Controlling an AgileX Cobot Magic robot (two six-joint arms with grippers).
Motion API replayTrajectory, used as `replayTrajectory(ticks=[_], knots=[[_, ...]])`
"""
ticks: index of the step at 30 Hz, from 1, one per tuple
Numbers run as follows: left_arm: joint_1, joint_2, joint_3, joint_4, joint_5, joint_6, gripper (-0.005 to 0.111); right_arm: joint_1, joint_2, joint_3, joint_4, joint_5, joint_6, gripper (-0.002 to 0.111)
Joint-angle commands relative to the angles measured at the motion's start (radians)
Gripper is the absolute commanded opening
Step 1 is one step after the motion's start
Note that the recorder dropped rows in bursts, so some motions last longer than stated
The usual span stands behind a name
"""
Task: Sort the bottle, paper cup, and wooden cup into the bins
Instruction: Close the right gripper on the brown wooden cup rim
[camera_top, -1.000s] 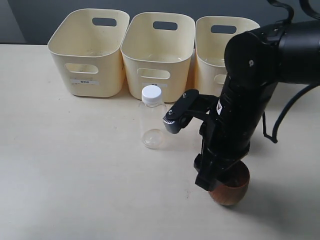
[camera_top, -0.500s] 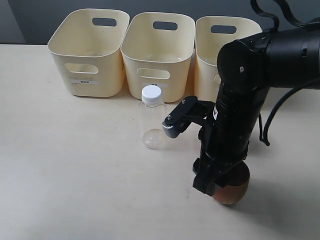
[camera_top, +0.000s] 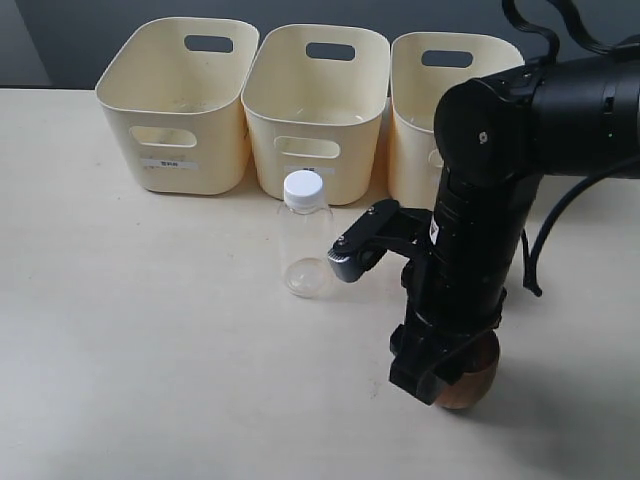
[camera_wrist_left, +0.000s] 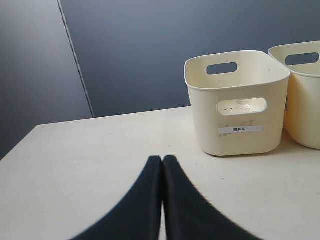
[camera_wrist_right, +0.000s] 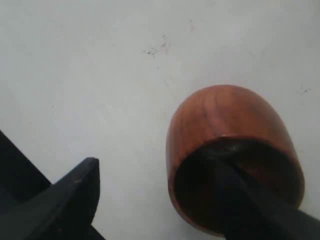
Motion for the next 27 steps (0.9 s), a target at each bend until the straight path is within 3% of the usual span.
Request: replayTrajectory(ticks=[1,10,14,15,16,23,27], knots=[[0.0,-0.005,0.002,0.0,-0.007,-0.001,0.0,0.0,0.006,0.003,0.004,-0.018,0.02,0.062],[0.0,-0.005,0.002,0.0,-0.007,-0.001,0.0,0.0,0.061,0.003,0.0,-0.045,0.022,0.058],[0.0,-0.005,0.002,0.0,-0.007,-0.001,0.0,0.0,0.078,0.003,-0.003,-0.032,0.022,0.038],[0.0,-0.005,0.002,0.0,-0.007,-0.001,0.0,0.0,0.08,0.003,-0.012,-0.017,0.019,0.023],[0.0,-0.005,0.002,0.0,-0.007,-0.001,0.0,0.0,0.082,0.003,-0.043,0.013,0.004,0.001],[0.0,-0.005,0.002,0.0,-0.007,-0.001,0.0,0.0,0.05,0.003,-0.111,0.044,-0.013,-0.001],[0.0,-0.005,0.002,0.0,-0.007,-0.001,0.0,0.0,-0.104,0.003,-0.195,0.06,-0.011,-0.001]])
